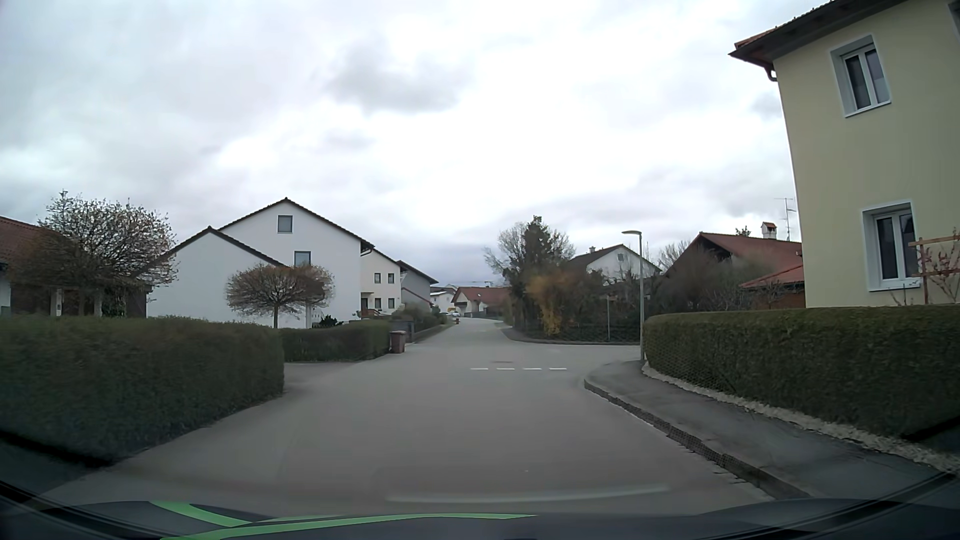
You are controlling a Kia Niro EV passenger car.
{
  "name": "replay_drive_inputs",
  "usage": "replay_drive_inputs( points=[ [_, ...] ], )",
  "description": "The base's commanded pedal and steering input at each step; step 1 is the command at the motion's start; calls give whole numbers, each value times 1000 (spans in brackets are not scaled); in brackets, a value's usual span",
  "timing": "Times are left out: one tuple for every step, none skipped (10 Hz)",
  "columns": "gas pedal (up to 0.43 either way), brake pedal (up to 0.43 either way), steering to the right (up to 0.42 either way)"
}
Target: Follow the waypoints while adhering to traffic rules and regulations
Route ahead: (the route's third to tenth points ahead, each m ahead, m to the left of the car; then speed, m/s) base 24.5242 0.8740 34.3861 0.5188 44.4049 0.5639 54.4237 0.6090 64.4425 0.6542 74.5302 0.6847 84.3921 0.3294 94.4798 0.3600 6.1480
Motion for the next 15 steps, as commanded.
replay_drive_inputs(
  points=[
    [39,0,5],
    [39,0,5],
    [28,0,4],
    [20,0,3],
    [20,0,2],
    [20,0,0],
    [20,0,0],
    [20,0,1],
    [20,0,1],
    [20,0,2],
    [20,0,2],
    [20,0,3],
    [20,0,4],
    [20,0,5],
    [20,0,5]
  ],
)
